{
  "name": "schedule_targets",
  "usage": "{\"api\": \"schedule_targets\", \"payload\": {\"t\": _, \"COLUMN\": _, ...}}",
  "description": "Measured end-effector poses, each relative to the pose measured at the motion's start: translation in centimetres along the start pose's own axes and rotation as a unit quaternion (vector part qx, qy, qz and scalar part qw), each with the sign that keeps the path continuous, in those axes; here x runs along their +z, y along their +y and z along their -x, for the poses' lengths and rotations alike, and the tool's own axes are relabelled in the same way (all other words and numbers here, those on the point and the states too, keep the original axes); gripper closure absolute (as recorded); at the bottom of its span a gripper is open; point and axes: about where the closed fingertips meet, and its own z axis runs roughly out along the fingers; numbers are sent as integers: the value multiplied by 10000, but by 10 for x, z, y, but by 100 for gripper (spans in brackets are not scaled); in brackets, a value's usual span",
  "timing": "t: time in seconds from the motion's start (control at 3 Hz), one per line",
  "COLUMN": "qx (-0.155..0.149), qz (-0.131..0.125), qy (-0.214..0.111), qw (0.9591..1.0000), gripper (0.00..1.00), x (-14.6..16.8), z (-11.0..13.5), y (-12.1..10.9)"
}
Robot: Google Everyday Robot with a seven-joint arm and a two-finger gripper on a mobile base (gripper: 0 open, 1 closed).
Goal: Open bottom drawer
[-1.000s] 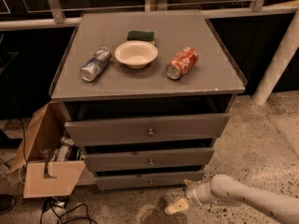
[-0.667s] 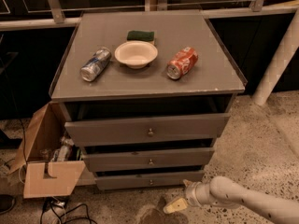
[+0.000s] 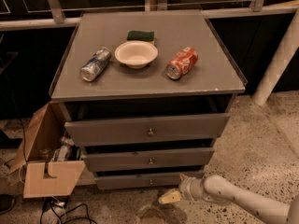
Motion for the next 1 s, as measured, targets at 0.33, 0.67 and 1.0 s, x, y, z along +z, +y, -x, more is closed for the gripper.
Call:
{"api": "schedule_targets", "payload": {"t": 0.33, "qx": 19, "qz": -366, "qy": -167, "qw": 9992, "gripper": 0, "x": 30, "z": 0, "y": -21}}
{"api": "schedule_targets", "payload": {"t": 0.67, "qx": 22, "qz": -391, "qy": -177, "qw": 9991, "gripper": 0, "x": 32, "z": 0, "y": -23}}
{"api": "schedule_targets", "payload": {"t": 1.0, "qx": -33, "qz": -639, "qy": -275, "qw": 9976, "gripper": 0, "x": 49, "z": 11, "y": -45}}
